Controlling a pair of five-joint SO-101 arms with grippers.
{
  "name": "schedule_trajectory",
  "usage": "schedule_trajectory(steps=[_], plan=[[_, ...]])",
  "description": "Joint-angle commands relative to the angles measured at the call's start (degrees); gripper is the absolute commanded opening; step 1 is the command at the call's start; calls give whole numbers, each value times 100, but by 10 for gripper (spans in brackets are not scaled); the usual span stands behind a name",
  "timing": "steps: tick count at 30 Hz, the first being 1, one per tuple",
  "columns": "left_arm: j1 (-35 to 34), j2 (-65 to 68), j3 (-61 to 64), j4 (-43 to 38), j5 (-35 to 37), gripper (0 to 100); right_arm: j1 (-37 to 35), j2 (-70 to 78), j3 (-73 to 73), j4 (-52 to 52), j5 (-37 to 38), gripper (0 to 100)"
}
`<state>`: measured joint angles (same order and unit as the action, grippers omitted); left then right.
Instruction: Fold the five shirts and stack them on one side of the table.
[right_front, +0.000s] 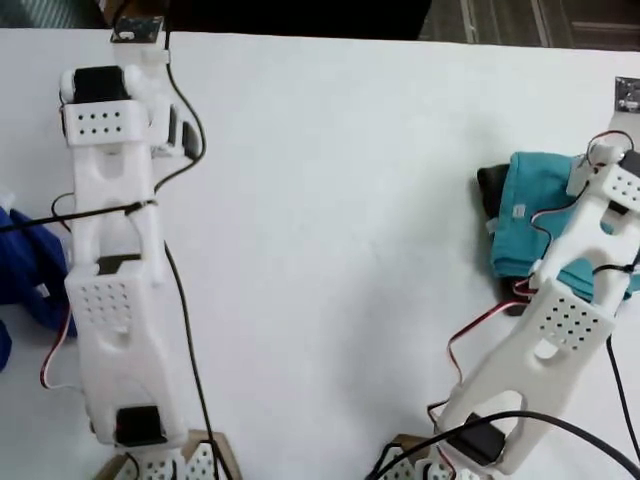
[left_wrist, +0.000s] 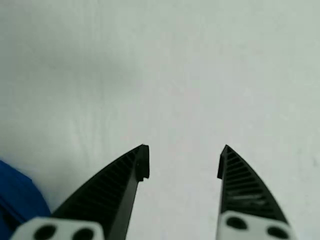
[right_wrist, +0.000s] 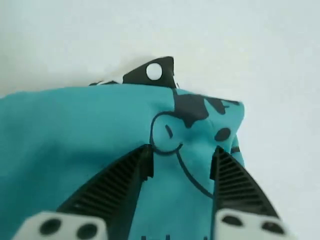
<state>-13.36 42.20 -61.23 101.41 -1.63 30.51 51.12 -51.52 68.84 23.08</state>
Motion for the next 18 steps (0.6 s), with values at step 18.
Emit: schedule_trajectory(steps=[18], plan=[[35,-378,-31,70,18,245,822,-2554,1222,2932,-35,268]])
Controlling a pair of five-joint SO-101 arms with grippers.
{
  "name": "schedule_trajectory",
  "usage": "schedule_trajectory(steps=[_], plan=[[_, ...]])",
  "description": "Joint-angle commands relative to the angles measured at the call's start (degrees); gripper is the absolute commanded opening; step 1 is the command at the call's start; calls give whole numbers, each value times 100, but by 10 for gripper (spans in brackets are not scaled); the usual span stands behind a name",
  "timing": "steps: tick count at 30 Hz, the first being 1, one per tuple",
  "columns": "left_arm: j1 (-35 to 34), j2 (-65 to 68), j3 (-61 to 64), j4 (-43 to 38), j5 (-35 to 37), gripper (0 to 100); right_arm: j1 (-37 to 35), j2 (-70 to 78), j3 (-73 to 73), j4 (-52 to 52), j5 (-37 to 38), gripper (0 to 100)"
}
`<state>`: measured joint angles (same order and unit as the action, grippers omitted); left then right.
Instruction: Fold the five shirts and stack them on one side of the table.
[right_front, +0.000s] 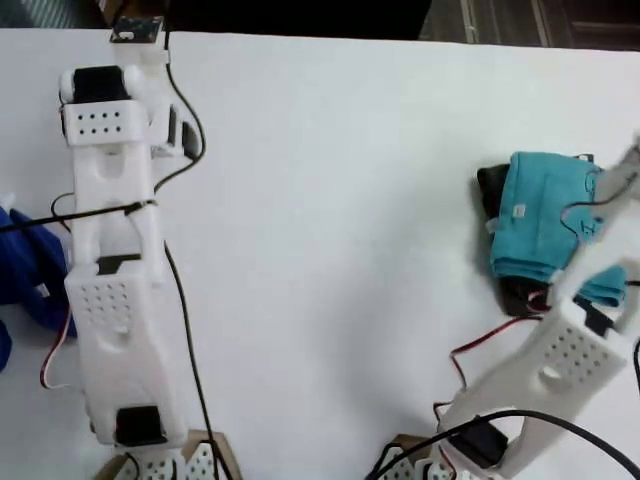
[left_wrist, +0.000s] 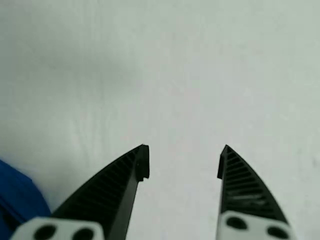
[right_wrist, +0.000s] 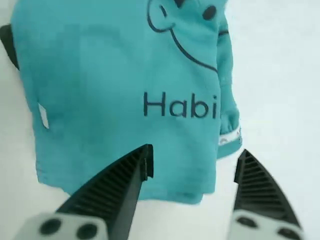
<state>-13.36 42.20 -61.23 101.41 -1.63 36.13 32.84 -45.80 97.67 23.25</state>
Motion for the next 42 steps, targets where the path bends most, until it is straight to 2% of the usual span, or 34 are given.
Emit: schedule_trajectory(steps=[1,8,12,19,24,31,36,42], plan=[[44,-378,-31,70,18,245,330,-857,958,48,-53,262],[70,-378,-31,62,18,245,479,-1112,2268,-198,-211,258],[44,-378,-31,70,18,245,708,-980,2453,-620,-545,258],[62,-378,-31,79,26,245,813,-207,2409,-857,-554,256],[70,-378,-31,79,26,245,804,92,2409,-1051,-510,163],[70,-378,-31,79,26,245,813,101,2400,-1367,-510,146],[70,-378,-31,70,26,245,813,101,2400,-1587,-510,64],[70,-378,-31,70,26,245,813,101,2400,-1736,-527,27]])
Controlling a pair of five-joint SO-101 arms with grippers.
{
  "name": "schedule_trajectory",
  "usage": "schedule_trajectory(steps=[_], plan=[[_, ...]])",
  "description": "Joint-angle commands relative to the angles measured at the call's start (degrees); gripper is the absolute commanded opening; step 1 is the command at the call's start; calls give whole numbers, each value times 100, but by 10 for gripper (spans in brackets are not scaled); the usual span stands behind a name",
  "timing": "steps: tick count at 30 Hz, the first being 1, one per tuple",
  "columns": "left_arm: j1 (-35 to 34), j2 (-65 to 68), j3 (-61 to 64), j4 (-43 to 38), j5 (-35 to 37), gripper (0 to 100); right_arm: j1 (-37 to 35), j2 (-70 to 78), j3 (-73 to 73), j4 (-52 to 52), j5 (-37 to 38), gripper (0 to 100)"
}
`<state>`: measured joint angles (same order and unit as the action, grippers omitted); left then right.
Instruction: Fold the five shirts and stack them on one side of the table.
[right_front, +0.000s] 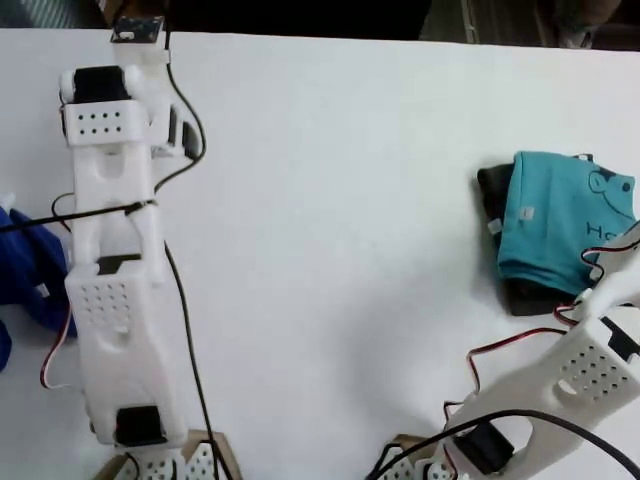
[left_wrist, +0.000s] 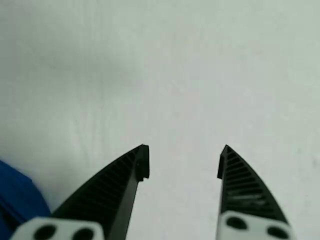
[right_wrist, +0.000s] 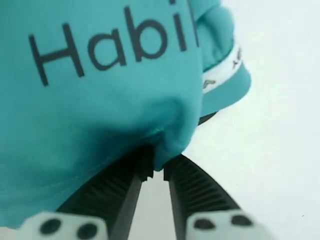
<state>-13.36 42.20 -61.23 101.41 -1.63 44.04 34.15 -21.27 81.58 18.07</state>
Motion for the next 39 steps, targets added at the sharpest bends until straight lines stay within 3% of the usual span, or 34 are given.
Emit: schedule_trajectory(steps=[1,18,39], plan=[[70,-378,-31,70,26,245,22,-31,-53,-163,-9,22],[229,-369,-31,53,44,245,-84,-2053,-79,207,26,22],[97,-387,-31,79,26,245,374,-2044,-70,-822,431,22]])
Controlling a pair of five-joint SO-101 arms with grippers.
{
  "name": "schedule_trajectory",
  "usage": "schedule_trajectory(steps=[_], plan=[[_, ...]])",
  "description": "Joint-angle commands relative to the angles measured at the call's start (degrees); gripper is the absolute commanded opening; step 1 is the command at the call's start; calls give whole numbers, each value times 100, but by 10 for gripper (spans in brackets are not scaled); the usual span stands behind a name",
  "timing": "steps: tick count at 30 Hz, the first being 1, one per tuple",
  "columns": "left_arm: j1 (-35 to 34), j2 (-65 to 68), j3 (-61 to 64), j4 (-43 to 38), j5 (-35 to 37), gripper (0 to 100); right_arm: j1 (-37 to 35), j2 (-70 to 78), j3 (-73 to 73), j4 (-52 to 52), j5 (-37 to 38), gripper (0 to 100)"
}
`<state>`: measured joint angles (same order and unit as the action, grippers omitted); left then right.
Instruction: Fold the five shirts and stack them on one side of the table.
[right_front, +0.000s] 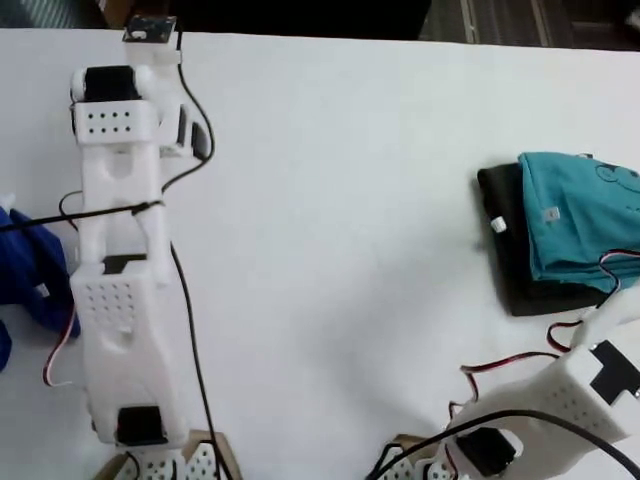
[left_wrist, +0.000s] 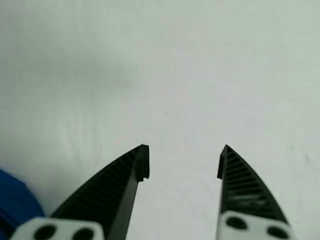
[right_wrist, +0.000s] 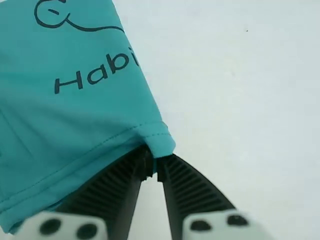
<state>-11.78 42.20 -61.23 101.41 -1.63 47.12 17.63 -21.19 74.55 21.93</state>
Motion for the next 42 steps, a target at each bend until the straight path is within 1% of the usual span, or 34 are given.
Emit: schedule_trajectory(steps=[1,5,11,16,18,22,25,26,28,31,35,37,39,42], plan=[[-62,-387,-31,79,26,245,66,-365,-70,-163,44,22],[-62,-387,-31,88,26,245,66,31,-79,-426,97,22],[-62,-413,-31,88,26,245,66,804,-88,-637,545,22],[-53,-387,-31,88,26,245,66,884,-220,-602,598,26],[-44,-387,-31,88,26,245,48,866,-290,-541,598,71],[-44,-387,-31,88,26,245,-4,866,-668,-48,598,218],[-62,-387,-31,88,26,245,-163,866,-1196,541,554,268],[-62,-404,-31,79,26,245,-268,866,-1415,734,527,269],[-62,-422,-40,79,26,245,-576,866,-1899,1103,211,269],[-62,-422,-66,70,26,245,-1297,919,-2514,1631,-343,269],[-44,-404,-57,70,26,245,-2475,1112,-2488,1833,-712,269],[-35,-387,-66,62,26,245,-2888,1411,-2435,1815,-844,269],[-35,-378,-75,44,26,245,-3090,1789,-2488,1727,-897,269],[-35,-378,-57,44,26,245,-3108,2316,-2646,1657,-905,269]])
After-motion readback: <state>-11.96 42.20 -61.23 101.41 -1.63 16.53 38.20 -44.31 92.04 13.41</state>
